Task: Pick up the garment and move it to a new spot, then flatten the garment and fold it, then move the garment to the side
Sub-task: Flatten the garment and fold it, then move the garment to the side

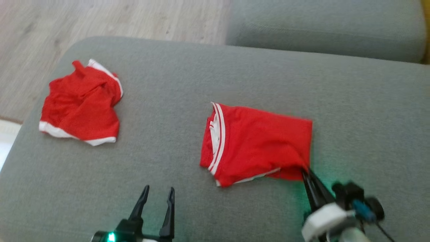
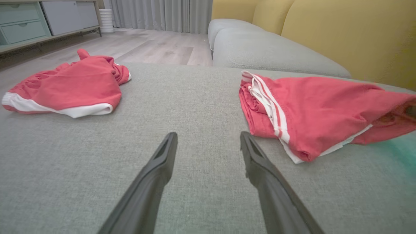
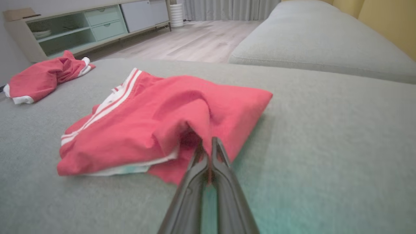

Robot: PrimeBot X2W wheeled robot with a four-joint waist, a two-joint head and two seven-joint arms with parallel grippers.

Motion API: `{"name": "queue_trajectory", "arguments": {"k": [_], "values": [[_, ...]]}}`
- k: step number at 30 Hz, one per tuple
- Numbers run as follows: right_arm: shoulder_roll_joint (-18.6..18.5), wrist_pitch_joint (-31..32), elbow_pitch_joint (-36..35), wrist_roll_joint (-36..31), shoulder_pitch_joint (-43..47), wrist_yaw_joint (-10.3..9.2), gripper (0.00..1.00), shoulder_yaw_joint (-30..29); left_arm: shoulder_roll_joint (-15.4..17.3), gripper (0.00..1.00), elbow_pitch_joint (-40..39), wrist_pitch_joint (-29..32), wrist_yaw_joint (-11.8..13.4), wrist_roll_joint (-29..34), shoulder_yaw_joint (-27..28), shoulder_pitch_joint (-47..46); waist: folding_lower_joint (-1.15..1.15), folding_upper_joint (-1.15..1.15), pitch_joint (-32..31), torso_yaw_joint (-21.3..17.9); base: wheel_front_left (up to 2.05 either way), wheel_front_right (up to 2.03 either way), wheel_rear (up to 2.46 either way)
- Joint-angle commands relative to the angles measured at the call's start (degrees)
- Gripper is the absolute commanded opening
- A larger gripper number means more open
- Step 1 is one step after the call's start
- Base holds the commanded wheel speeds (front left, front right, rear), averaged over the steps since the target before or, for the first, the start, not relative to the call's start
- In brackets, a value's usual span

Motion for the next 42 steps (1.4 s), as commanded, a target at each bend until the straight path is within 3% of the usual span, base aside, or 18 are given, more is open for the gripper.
{"name": "queue_trajectory", "arguments": {"k": [1,5,6,7,13,18,25,35,42], "values": [[-0.19,-0.8,-2.39,0.49,0.63,0.19,0.0,0.52,-0.06,1.0,-1.5,-0.46,-0.38,0.72,2.23,-0.62,0.01,0.0,-1.29,-1.4,0.0,0.0,0.0],[-0.19,-0.8,-3.97,1.9,5.05,0.19,0.02,-1.77,-0.06,1.0,-1.62,-0.46,-0.77,0.69,2.61,-0.3,0.01,0.0,-1.89,-2.84,0.0,0.0,0.0],[-0.19,-0.8,-3.75,2.59,6.04,0.19,0.36,-2.53,-0.06,1.0,-1.65,-0.46,-0.82,0.71,2.68,-0.29,0.01,0.0,-1.97,-3.19,0.0,0.0,0.0],[-0.19,-0.8,-3.17,2.86,6.89,0.19,0.98,-3.24,-0.06,1.0,-1.63,-0.46,-0.84,0.74,2.73,-0.29,0.01,0.0,-2.03,-3.44,0.0,0.0,0.0],[-0.19,-0.8,-4.04,4.02,8.77,0.19,1.0,-7.81,-0.06,1.0,-1.38,-0.46,-0.55,1.28,3.49,-0.13,0.01,0.0,-2.36,-5.22,0.0,0.0,0.0],[-0.19,-0.8,-9.47,6.09,6.82,0.19,1.0,-12.01,-0.06,1.0,-1.42,-0.46,0.06,2.41,4.9,-0.9,0.01,0.0,-2.34,-6.67,0.0,0.0,0.0],[-0.19,-0.8,-15.22,6.35,2.47,0.19,1.0,-12.91,-0.04,1.0,-1.96,-0.46,0.49,5.34,6.96,-3.0,0.01,0.0,-2.23,-7.79,0.0,0.0,0.0],[-0.19,-0.8,-11.27,5.97,0.91,0.19,1.0,-9.48,-0.05,1.0,-1.79,-0.46,0.19,6.19,7.38,-3.34,0.01,0.0,-1.95,-7.54,0.0,0.0,0.0],[-0.19,-0.74,0.78,5.82,-5.85,0.19,1.0,-4.07,-0.05,1.0,-1.25,-0.46,0.08,5.14,5.17,-4.21,0.01,0.0,1.12,-5.15,0.0,0.0,0.0]]}}
